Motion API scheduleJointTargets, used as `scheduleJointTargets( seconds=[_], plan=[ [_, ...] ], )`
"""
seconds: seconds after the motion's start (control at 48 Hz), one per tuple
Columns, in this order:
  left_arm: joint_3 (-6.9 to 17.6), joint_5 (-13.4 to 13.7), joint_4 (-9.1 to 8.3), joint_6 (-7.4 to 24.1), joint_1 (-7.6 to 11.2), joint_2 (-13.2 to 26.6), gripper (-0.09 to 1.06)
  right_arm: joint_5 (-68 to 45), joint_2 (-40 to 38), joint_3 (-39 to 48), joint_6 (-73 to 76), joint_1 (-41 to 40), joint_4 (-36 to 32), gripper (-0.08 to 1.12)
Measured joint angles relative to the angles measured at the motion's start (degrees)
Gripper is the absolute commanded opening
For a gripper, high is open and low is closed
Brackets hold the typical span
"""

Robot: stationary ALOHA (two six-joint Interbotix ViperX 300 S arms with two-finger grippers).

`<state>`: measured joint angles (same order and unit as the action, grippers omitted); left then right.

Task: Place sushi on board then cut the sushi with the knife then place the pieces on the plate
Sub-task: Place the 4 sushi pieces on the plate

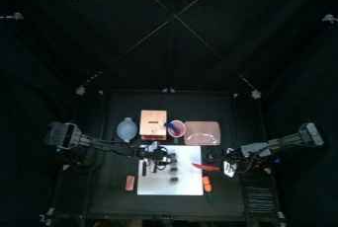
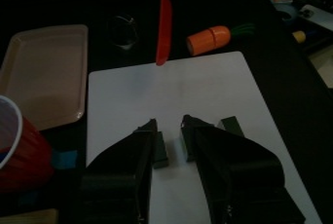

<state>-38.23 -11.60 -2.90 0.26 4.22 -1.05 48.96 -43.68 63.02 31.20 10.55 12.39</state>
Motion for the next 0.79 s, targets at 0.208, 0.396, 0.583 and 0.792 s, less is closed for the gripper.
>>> scheduleJointTargets(
  seconds=[0.208, 0.396, 0.583, 0.792],
  plan=[
    [-0.97, -0.53, 0.0, 0.0, -1.41, 0.0, 0.7, -0.26, 0.26, 2.02, -0.09, -3.43, 1.32, 0.48],
    [-2.02, -0.62, 0.0, 0.0, -2.2, 0.0, 0.7, -0.97, 0.26, 2.46, -0.26, -5.19, 2.02, 0.69],
    [-2.64, -0.62, 0.0, 0.09, -2.55, 0.0, 0.69, -0.18, 0.09, 1.49, -0.18, -5.27, 1.85, 0.79],
    [-3.69, -0.62, -0.26, 0.09, -3.43, -0.7, 0.69, 0.44, 0.44, -3.34, -0.26, -6.15, -4.04, 0.79]
  ],
)
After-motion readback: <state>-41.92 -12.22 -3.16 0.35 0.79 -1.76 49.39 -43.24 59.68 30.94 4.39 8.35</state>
